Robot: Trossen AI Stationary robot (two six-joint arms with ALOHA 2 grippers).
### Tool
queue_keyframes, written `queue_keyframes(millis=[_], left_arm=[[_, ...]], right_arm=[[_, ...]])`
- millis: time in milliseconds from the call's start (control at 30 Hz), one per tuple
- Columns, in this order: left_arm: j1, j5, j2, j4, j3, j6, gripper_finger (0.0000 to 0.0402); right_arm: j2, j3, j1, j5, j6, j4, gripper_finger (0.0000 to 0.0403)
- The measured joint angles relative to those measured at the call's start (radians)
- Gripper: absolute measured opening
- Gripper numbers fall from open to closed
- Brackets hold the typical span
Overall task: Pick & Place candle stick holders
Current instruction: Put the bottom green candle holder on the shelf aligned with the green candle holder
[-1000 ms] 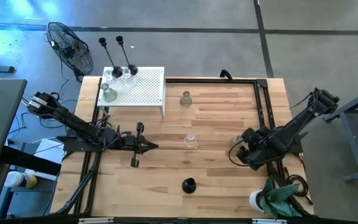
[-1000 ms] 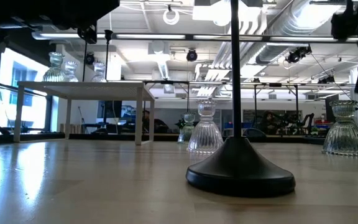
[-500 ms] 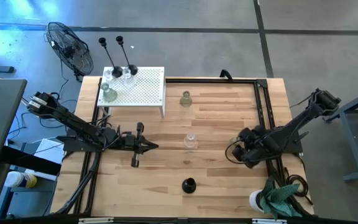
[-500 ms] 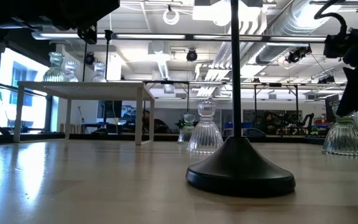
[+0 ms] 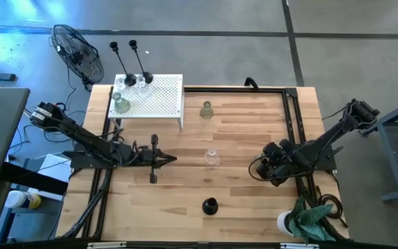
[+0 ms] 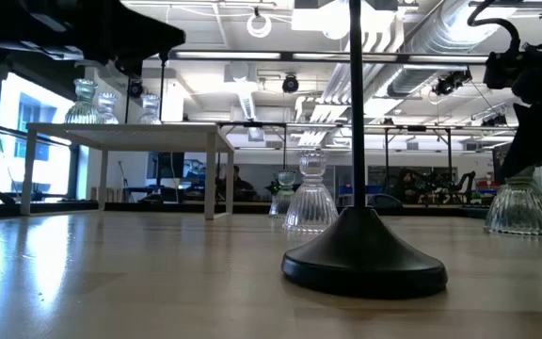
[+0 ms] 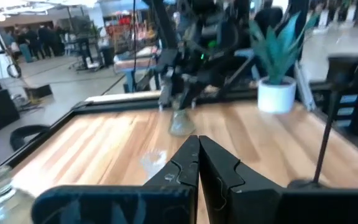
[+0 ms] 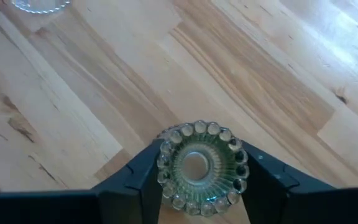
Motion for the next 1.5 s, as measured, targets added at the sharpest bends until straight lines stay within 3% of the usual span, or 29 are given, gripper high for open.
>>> queue_keyframes(millis=[167,367,600,700,867,1000,1167,1300,1500], left_arm=[[0.0,-0.034,-0.089,-0.124,-0.006,0.005,0.0002],[0.0,-0.07,-0.263,-0.195,-0.073,0.001,0.0002],[0.001,-0.155,-0.406,-0.185,-0.205,-0.067,0.0002],[0.0,-0.156,-0.446,-0.187,-0.221,-0.071,0.0002],[0.0,-0.191,-0.472,-0.208,-0.221,-0.048,0.0002],[0.001,-0.298,-0.472,-0.238,-0.221,-0.046,0.0002],[0.0,-0.331,-0.472,-0.262,-0.221,-0.052,0.0002],[0.0,-0.332,-0.472,-0.267,-0.222,-0.055,0.0002],[0.0,-0.332,-0.472,-0.272,-0.221,-0.056,0.0002]], right_arm=[[0.0,0.05,0.005,-0.013,-0.048,-0.006,0.0156],[0.011,0.253,-0.006,-0.025,-0.268,0.018,0.0167],[0.204,0.53,-0.124,-0.05,-0.792,0.258,0.0157],[0.325,0.645,-0.205,-0.12,-1.001,0.349,0.0162],[0.533,0.813,-0.354,-0.347,-1.244,0.474,0.0168],[0.707,0.94,-0.449,-0.489,-1.361,0.467,0.0158],[0.882,1.079,-0.521,-0.586,-1.442,0.472,0.0167],[0.976,1.148,-0.554,-0.622,-1.47,0.461,0.017],[1.017,1.164,-0.573,-0.628,-1.495,0.47,0.0164]])
